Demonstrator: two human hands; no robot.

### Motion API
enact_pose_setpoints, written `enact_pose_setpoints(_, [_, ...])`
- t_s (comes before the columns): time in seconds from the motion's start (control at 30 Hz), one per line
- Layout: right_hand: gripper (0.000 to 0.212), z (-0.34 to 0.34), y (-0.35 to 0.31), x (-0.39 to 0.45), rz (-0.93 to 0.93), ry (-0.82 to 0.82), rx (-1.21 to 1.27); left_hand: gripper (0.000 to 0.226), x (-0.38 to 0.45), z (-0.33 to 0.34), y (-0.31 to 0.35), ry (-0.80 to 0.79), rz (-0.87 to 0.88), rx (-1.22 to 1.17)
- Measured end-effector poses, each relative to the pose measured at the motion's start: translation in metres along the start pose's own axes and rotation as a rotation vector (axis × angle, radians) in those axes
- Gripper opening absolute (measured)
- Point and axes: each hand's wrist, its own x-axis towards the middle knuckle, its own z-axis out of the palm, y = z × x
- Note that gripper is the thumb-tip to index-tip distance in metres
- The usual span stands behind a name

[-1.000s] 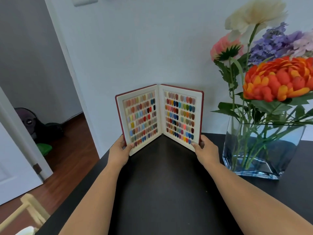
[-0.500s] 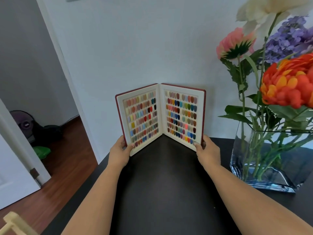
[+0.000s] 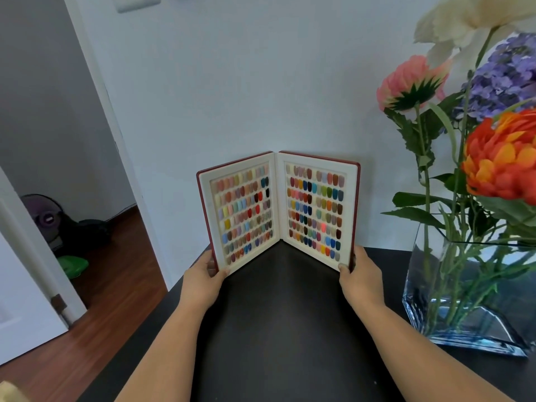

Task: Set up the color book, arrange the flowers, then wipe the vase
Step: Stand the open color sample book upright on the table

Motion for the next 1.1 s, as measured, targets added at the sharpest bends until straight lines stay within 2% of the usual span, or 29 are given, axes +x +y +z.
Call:
enact_pose_setpoints(0.3, [0.043,-0.002,0.002,0.002,0.022,0.060,-0.018,0.046,-0.006,0.002,0.004,0.104,0.049,0.137])
enact_pose_setpoints(0.5, [0.056,-0.004,0.000,-0.002,0.019,0.069,-0.010,0.046,-0.006,0.002,0.002,0.126,0.049,0.100])
enact_pose_setpoints(0.6, [0.068,-0.008,-0.002,-0.007,-0.003,0.073,0.023,0.052,-0.012,0.007,0.004,0.209,0.076,0.105])
enact_pose_setpoints(0.73, [0.072,-0.015,-0.008,-0.018,-0.024,0.106,0.046,0.068,-0.030,0.020,0.017,0.403,0.109,0.070])
enact_pose_setpoints(0.8, [0.072,-0.020,-0.011,-0.028,-0.043,0.095,0.041,0.066,-0.046,0.031,0.025,0.406,0.191,0.079])
enact_pose_setpoints(0.9, [0.066,-0.027,-0.022,-0.052,-0.051,-0.021,0.098,0.058,-0.068,0.048,0.040,0.323,0.316,0.085])
enact_pose_setpoints(1.03, [0.040,-0.050,-0.032,-0.106,0.045,-0.320,0.255,0.049,-0.082,0.067,0.069,0.250,0.429,0.036])
enact_pose_setpoints(1.1, [0.035,-0.075,-0.033,-0.132,0.049,-0.468,0.279,0.043,-0.085,0.075,0.086,0.195,0.444,-0.029])
